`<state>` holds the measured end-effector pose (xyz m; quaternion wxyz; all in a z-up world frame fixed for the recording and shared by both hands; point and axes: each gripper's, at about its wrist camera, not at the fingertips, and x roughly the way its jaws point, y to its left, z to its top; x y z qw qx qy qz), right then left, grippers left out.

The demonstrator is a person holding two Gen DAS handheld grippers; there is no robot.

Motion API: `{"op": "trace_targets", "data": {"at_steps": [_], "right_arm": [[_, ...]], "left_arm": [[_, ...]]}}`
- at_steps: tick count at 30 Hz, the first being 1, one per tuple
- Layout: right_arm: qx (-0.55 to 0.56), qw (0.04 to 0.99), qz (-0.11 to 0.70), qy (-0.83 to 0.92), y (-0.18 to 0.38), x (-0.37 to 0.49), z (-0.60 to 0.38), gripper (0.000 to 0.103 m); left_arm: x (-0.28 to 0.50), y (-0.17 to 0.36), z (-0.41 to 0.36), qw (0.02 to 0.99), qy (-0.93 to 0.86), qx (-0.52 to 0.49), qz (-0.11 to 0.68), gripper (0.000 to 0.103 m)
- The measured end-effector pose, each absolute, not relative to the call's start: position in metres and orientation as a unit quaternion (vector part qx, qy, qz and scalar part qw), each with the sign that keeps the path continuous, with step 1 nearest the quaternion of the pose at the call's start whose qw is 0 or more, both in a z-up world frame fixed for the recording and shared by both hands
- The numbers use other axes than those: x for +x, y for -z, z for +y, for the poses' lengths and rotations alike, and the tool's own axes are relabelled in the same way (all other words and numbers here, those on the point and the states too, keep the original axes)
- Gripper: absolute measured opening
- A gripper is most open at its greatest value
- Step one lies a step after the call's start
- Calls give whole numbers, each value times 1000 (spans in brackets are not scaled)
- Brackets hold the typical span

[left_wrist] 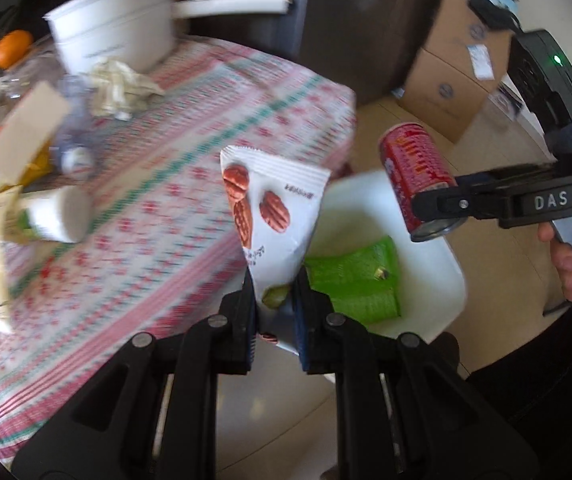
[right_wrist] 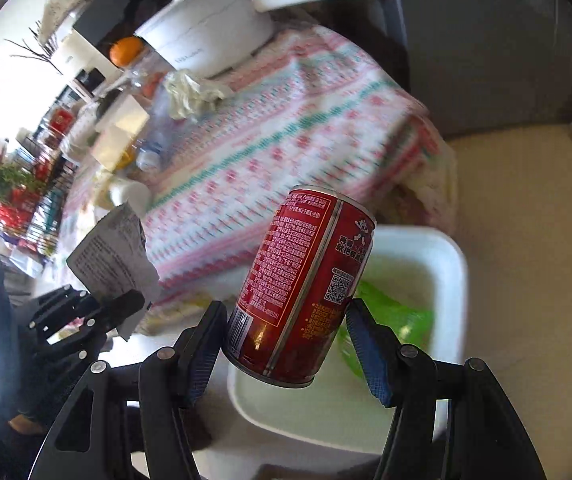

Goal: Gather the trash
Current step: 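Carry the red can and nut packet over the bin and release both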

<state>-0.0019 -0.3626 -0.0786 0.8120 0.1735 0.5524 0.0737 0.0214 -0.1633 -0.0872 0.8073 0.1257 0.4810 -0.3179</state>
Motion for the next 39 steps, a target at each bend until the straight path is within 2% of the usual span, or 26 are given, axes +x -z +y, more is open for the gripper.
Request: {"op": "trace_targets", "data": {"at_steps": [11,12,16,26,32,34,39], "right_arm": [[153,773,615,-27,130,-16,-396,63],[152,769,621,-25,135,-16,-397,63],[140,756,640,-25,149,-16,-397,63],[124,730,672,-15,175,-17,-400,64],[129,719,683,-2,182,-17,-406,65],[136,723,678,-5,177,-15,-408,71],[133,740,660,-6,160,-15,-407,72]], "left_arm": [[14,143,-227,749,364,146,534,19],[15,146,-230,746,366,149,536,22],[14,157,-234,739,354,172,546,53],[16,135,-208,758,336,169,532,56],[18,117,-189,774,325,164,518,65],[19,111,-184,780,319,162,513,69],[22,100,-174,793,303,161,504,75]]}}
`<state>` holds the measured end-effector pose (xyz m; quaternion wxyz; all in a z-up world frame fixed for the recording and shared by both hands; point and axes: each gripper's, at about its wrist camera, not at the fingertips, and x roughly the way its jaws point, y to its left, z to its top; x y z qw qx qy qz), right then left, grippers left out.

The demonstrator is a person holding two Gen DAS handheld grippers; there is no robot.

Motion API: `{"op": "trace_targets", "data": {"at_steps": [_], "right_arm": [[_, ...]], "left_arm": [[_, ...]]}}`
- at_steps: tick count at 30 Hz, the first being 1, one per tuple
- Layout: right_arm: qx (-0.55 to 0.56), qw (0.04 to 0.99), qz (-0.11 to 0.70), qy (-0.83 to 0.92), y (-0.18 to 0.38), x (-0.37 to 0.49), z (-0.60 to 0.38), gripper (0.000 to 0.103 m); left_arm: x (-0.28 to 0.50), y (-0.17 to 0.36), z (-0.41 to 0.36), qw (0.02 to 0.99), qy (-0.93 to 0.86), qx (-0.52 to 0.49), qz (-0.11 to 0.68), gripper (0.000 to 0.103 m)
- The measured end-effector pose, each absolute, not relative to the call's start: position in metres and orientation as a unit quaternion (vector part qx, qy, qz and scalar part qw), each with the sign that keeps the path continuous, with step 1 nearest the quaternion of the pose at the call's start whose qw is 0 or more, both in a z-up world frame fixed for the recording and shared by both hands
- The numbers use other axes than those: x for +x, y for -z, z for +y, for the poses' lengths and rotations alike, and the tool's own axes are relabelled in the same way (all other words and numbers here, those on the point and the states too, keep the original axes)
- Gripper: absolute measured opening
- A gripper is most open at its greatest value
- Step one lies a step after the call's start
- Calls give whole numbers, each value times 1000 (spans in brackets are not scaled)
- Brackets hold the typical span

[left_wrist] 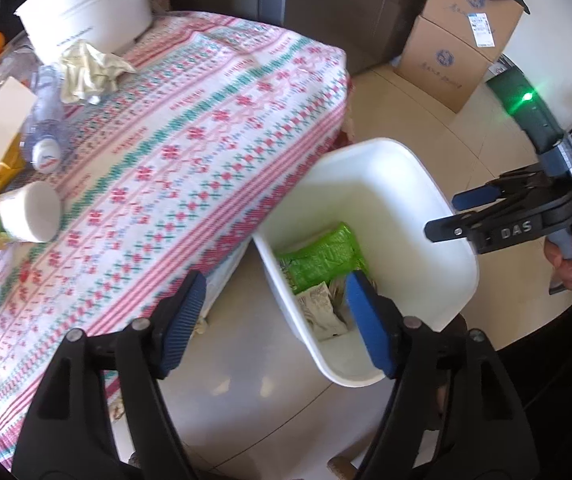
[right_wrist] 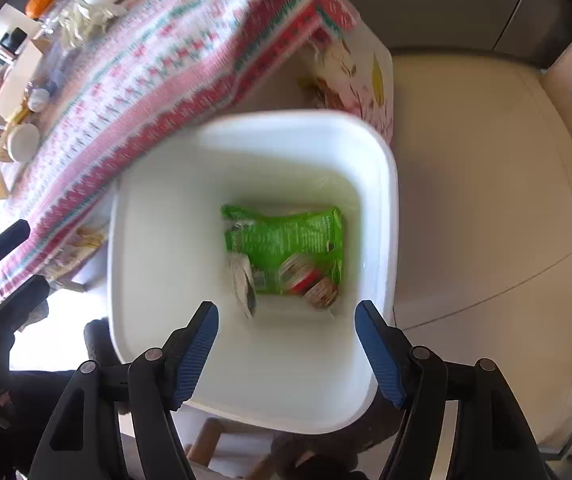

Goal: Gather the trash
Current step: 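Carry the red can and nut packet over the bin and release both, then move both grippers back toward the table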

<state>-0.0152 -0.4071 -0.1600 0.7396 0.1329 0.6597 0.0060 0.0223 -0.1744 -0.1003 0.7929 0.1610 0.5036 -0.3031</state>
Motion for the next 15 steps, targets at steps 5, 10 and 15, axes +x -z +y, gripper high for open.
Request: {"op": "trace_targets", "data": {"at_steps": [5,10,15], "right_arm": [[130,768,627,-16,129,-14,-403,73],[112,809,576,-11,92,-12,-392,75],[97,848,521,-17,54,-5,-379,81]], "left_arm": [[26,93,-161,806,285,161,493,79],[32,80,-142,823,265,154,479,82],[40,65,-114,837,246,134,471,83]]}}
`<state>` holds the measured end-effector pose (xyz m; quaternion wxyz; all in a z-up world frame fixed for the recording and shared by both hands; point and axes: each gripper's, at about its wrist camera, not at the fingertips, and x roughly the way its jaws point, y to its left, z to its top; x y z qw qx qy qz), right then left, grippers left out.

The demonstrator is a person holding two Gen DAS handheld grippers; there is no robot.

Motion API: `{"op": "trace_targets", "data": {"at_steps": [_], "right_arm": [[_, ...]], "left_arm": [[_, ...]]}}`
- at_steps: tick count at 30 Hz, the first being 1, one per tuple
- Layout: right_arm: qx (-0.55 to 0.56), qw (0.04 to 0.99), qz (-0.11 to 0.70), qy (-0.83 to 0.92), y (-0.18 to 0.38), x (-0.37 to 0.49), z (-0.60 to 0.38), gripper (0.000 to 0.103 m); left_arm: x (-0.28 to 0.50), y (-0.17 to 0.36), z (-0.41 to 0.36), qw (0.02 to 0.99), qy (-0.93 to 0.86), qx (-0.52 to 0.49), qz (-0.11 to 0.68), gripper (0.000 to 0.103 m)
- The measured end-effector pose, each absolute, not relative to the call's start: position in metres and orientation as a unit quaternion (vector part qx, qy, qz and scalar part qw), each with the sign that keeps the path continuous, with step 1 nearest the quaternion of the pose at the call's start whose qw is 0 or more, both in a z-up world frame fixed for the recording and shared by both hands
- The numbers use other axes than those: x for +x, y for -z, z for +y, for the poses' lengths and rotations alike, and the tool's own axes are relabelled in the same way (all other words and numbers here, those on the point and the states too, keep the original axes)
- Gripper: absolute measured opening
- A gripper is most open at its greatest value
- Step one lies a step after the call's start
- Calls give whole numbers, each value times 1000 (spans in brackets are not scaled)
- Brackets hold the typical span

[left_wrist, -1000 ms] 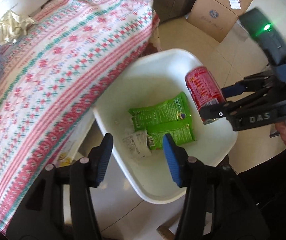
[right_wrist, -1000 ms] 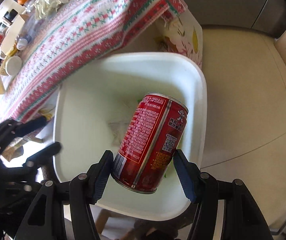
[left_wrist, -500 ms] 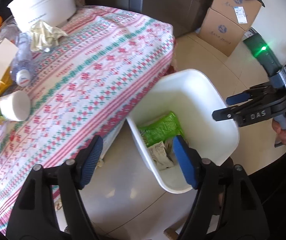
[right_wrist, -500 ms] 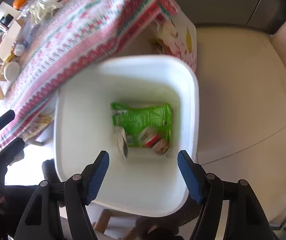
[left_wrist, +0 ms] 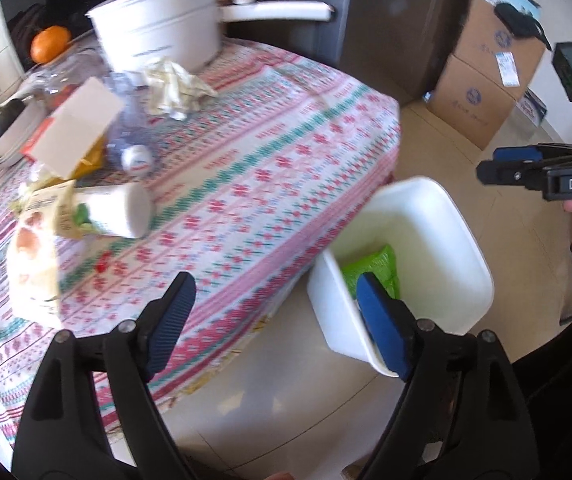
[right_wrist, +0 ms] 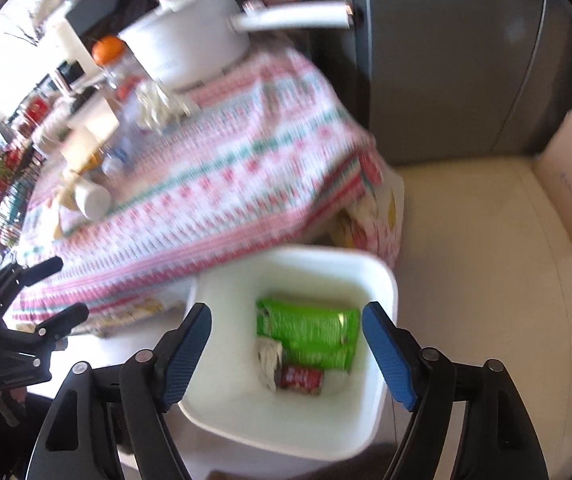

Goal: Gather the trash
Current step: 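Move both grippers back toward the table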

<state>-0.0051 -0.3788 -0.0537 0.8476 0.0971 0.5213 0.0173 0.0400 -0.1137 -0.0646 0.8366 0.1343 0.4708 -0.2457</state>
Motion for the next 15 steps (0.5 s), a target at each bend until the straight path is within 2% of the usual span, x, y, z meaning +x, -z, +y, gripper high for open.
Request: {"op": "trace_targets", "data": {"at_steps": [7,15], "right_arm": [[65,884,462,-20,27,12,-342,84],[63,882,465,-45,31,46,-298,85]], "left_arm": [[71,51,-59,862,179,101,463,84],[118,64,4,872,89,85,473,84]]}}
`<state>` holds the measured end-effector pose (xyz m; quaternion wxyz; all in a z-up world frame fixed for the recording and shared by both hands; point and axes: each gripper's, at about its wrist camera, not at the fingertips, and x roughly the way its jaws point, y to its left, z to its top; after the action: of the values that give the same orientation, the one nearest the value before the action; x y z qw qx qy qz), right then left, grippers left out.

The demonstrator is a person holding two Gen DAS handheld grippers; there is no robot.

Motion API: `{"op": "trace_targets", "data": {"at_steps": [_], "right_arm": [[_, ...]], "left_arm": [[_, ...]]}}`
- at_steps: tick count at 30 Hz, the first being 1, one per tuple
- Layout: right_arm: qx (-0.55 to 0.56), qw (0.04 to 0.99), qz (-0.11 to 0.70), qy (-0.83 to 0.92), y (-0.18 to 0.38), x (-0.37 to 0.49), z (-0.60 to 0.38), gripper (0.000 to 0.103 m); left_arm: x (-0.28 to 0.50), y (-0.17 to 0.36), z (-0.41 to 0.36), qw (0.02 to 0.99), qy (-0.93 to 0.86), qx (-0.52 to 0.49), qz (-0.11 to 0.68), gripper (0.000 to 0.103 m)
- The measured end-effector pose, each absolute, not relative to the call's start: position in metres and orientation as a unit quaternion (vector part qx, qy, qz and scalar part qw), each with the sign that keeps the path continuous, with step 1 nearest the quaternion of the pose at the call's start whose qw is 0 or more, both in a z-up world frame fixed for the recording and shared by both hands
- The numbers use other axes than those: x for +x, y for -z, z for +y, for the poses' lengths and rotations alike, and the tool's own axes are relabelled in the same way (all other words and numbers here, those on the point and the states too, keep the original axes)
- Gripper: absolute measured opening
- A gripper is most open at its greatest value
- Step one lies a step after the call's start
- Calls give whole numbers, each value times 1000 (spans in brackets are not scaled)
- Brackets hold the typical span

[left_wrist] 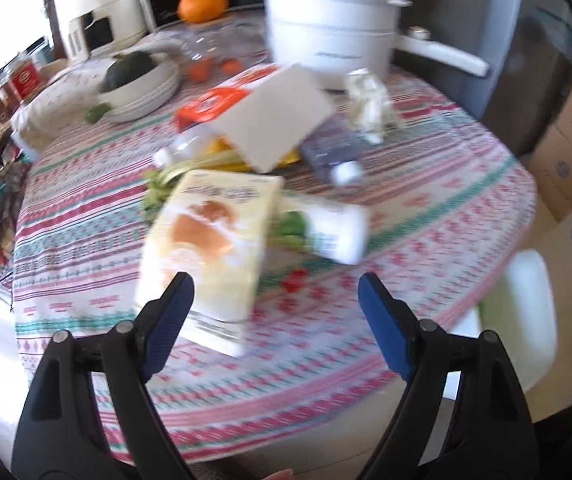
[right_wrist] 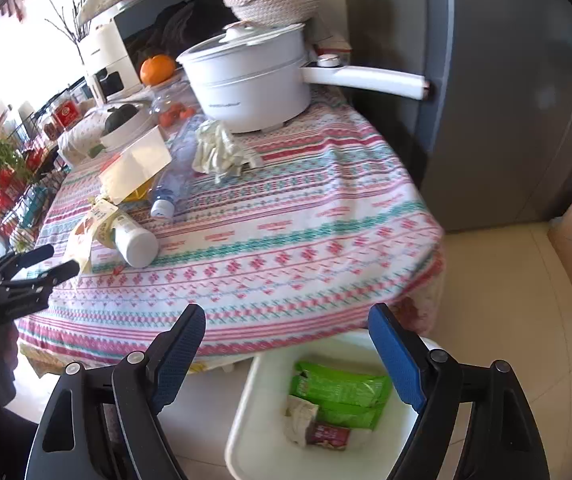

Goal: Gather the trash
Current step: 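Move both grippers back toward the table, then grasp the bread snack packet with the left gripper while the right gripper grasps the yogurt bottle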

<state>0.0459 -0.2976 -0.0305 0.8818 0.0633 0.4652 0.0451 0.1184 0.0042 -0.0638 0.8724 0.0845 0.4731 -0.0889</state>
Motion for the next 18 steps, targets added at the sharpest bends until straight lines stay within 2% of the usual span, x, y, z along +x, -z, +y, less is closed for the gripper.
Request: {"op": "trace_targets", "data": {"at_steps": [11,16,18], "right_arm": [[62,871,483,-63,42,73,-256,85],[54,868,490,-63,49,81,-243,85],[50,867,492,-64,51,83,-238,85]], "left_arm": [[152,110,22,859,38,96,501,82],[155,115,18,854,25,106,508,45],[156,116,20,854,24,100,509,42]]}}
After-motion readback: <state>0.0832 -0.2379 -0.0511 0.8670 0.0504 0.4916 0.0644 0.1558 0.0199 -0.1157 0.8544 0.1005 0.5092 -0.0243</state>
